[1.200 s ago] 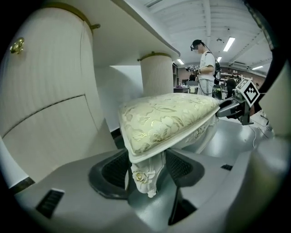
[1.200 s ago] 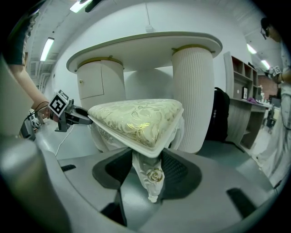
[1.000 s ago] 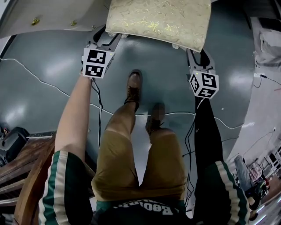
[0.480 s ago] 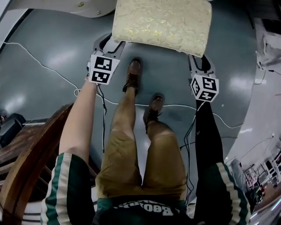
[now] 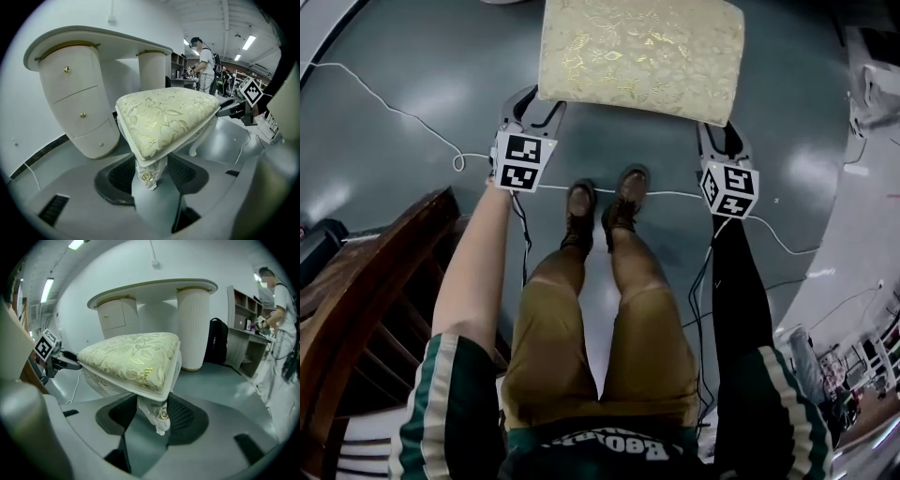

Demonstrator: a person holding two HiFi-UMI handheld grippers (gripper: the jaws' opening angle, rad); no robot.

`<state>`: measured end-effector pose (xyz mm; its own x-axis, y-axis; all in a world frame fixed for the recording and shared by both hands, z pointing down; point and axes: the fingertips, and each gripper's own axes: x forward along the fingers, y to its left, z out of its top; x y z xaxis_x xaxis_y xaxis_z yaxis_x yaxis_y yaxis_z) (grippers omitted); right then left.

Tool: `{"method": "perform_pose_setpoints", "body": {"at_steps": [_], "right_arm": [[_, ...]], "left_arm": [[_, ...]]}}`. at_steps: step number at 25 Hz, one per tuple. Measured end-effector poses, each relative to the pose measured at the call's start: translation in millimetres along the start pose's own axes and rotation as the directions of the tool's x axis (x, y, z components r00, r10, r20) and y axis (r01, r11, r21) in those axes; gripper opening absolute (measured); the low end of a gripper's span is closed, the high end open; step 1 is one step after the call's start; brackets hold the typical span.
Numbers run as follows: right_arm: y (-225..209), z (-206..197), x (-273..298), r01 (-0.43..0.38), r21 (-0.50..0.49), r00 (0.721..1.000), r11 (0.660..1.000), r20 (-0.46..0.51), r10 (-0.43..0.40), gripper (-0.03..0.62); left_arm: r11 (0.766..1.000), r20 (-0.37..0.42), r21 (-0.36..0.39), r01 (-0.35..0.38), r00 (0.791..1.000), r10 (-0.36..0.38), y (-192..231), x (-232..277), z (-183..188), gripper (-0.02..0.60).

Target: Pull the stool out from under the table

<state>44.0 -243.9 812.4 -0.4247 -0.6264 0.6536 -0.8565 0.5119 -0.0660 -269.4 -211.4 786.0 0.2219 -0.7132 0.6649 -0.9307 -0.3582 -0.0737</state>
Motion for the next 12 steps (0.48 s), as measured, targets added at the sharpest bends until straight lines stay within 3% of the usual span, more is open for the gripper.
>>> {"method": "perform_pose_setpoints", "body": {"at_steps": [12], "right_arm": [[1, 6, -10, 0.043, 0.043, 0.996, 0.998, -0.085, -0.039, 0.199]], "left_arm": [[0.999, -0.046, -0.032, 0.03, 0.998, -0.031, 0, -12, 8, 0.236]]}}
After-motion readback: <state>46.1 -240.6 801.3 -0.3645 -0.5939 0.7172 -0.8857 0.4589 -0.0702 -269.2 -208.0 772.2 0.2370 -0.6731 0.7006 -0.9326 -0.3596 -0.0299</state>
